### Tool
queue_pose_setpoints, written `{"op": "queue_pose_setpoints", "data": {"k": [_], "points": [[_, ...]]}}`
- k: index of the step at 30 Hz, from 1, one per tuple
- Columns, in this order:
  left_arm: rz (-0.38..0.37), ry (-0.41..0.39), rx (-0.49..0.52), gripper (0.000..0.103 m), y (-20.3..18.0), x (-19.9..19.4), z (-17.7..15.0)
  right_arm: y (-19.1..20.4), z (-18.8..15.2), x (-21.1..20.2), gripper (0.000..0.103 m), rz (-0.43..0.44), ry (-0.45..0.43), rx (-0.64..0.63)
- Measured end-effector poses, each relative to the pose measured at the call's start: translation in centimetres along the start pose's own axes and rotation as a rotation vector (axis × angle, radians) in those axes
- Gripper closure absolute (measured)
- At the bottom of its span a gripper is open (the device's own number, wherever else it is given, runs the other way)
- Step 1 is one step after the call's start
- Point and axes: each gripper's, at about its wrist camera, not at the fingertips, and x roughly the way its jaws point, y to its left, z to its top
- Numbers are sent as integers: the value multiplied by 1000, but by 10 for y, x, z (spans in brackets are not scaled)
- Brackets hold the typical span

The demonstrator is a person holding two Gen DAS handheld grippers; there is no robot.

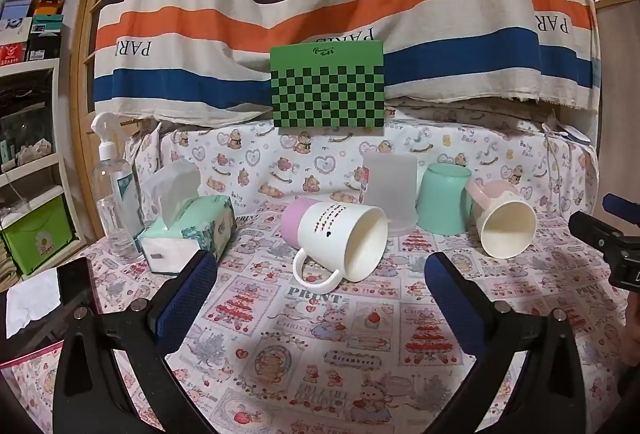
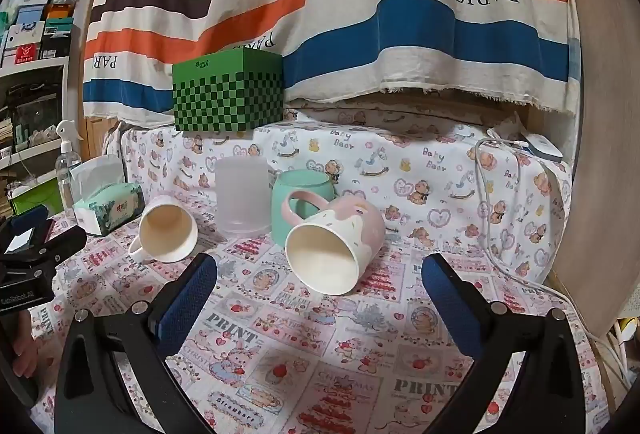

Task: Flip cup upside down

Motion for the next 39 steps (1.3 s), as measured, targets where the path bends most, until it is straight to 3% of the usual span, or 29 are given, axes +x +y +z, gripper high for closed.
{"op": "queue_pose_setpoints", "data": {"k": [39], "points": [[-19,-14,12,0,-3,-2,1,0,-2,-3,0,-13,-29,9]]}}
